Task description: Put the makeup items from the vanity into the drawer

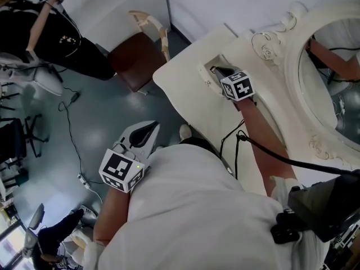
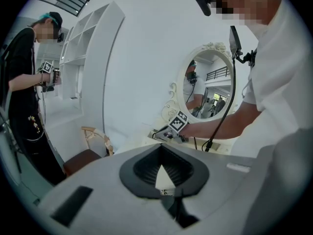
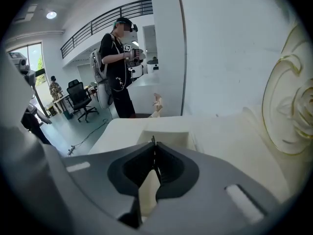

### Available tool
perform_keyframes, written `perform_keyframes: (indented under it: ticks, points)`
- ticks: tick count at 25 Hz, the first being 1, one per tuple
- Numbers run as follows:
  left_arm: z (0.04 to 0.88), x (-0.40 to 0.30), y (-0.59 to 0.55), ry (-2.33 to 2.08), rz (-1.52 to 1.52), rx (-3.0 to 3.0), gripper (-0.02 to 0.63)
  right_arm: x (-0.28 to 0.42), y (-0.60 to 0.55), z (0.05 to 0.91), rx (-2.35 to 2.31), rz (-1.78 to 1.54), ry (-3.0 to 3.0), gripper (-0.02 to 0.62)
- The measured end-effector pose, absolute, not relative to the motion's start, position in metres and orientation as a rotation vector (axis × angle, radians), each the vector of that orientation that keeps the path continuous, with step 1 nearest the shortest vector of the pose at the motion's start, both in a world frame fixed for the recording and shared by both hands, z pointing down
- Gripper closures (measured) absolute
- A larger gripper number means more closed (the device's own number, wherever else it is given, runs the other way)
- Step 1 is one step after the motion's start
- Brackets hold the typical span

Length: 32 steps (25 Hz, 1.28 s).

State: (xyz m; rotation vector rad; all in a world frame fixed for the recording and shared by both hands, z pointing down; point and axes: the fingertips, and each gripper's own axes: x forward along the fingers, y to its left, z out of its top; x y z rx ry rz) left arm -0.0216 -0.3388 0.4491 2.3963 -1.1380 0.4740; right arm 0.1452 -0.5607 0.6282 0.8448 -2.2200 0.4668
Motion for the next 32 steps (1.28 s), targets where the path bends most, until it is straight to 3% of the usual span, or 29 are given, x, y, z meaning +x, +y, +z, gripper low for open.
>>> perform_keyframes:
  ticks: [26,32]
  points:
    - [0.455,-0.04,-0.331,-1.135,0.447,2.373,0.603,0.14,-0.555,0.663,0.719,0.436,-1.98,0.571]
    - [0.454,-0.048,-0.323,-1.114,0.447,2.381,0.603,0.143,-0.552,0.656,0.75,0.442,-2.004,0.531]
